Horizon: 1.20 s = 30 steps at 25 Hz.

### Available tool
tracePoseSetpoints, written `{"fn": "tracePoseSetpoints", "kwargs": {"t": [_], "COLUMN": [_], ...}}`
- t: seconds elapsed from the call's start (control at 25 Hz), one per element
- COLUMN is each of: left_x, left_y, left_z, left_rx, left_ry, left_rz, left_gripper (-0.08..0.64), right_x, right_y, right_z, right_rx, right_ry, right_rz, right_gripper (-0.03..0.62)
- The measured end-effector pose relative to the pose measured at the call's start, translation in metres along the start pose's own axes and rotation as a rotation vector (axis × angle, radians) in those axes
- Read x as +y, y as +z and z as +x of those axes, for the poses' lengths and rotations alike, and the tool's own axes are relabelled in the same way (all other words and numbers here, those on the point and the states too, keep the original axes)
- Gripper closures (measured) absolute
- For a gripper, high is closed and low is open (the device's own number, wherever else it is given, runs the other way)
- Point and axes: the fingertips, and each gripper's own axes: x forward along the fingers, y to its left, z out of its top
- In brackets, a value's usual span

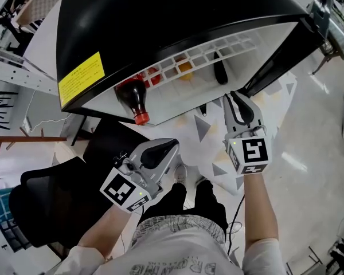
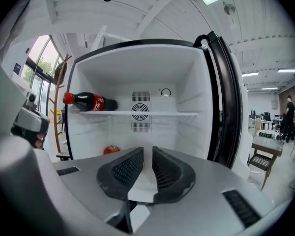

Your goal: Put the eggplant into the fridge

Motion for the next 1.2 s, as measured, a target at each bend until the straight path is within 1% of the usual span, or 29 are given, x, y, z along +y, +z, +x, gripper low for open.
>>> {"fn": "tracePoseSetpoints", "kwargs": {"t": [0.24,0.68,1.2], "left_x": [-0.006,-0.014,-0.023], "left_y": [0.009,0.03,0.048], "left_z": [-0.013,-0.036,-0.059], "left_rx": [-0.025,-0.065,-0.098], "left_ry": [-0.007,-0.012,-0.03], "left_rz": [0.009,0.046,0.08], "left_gripper": [0.545,0.545,0.545], "right_x": [0.02,0.042,0.076], "right_y": [0.018,0.024,0.042], "right_z": [-0.027,-0.067,-0.104], "right_rx": [-0.024,-0.012,-0.035], "right_ry": [0.007,-0.004,-0.014], "right_rz": [0.003,0.012,0.03], "right_gripper": [0.557,0.572,0.58]}}
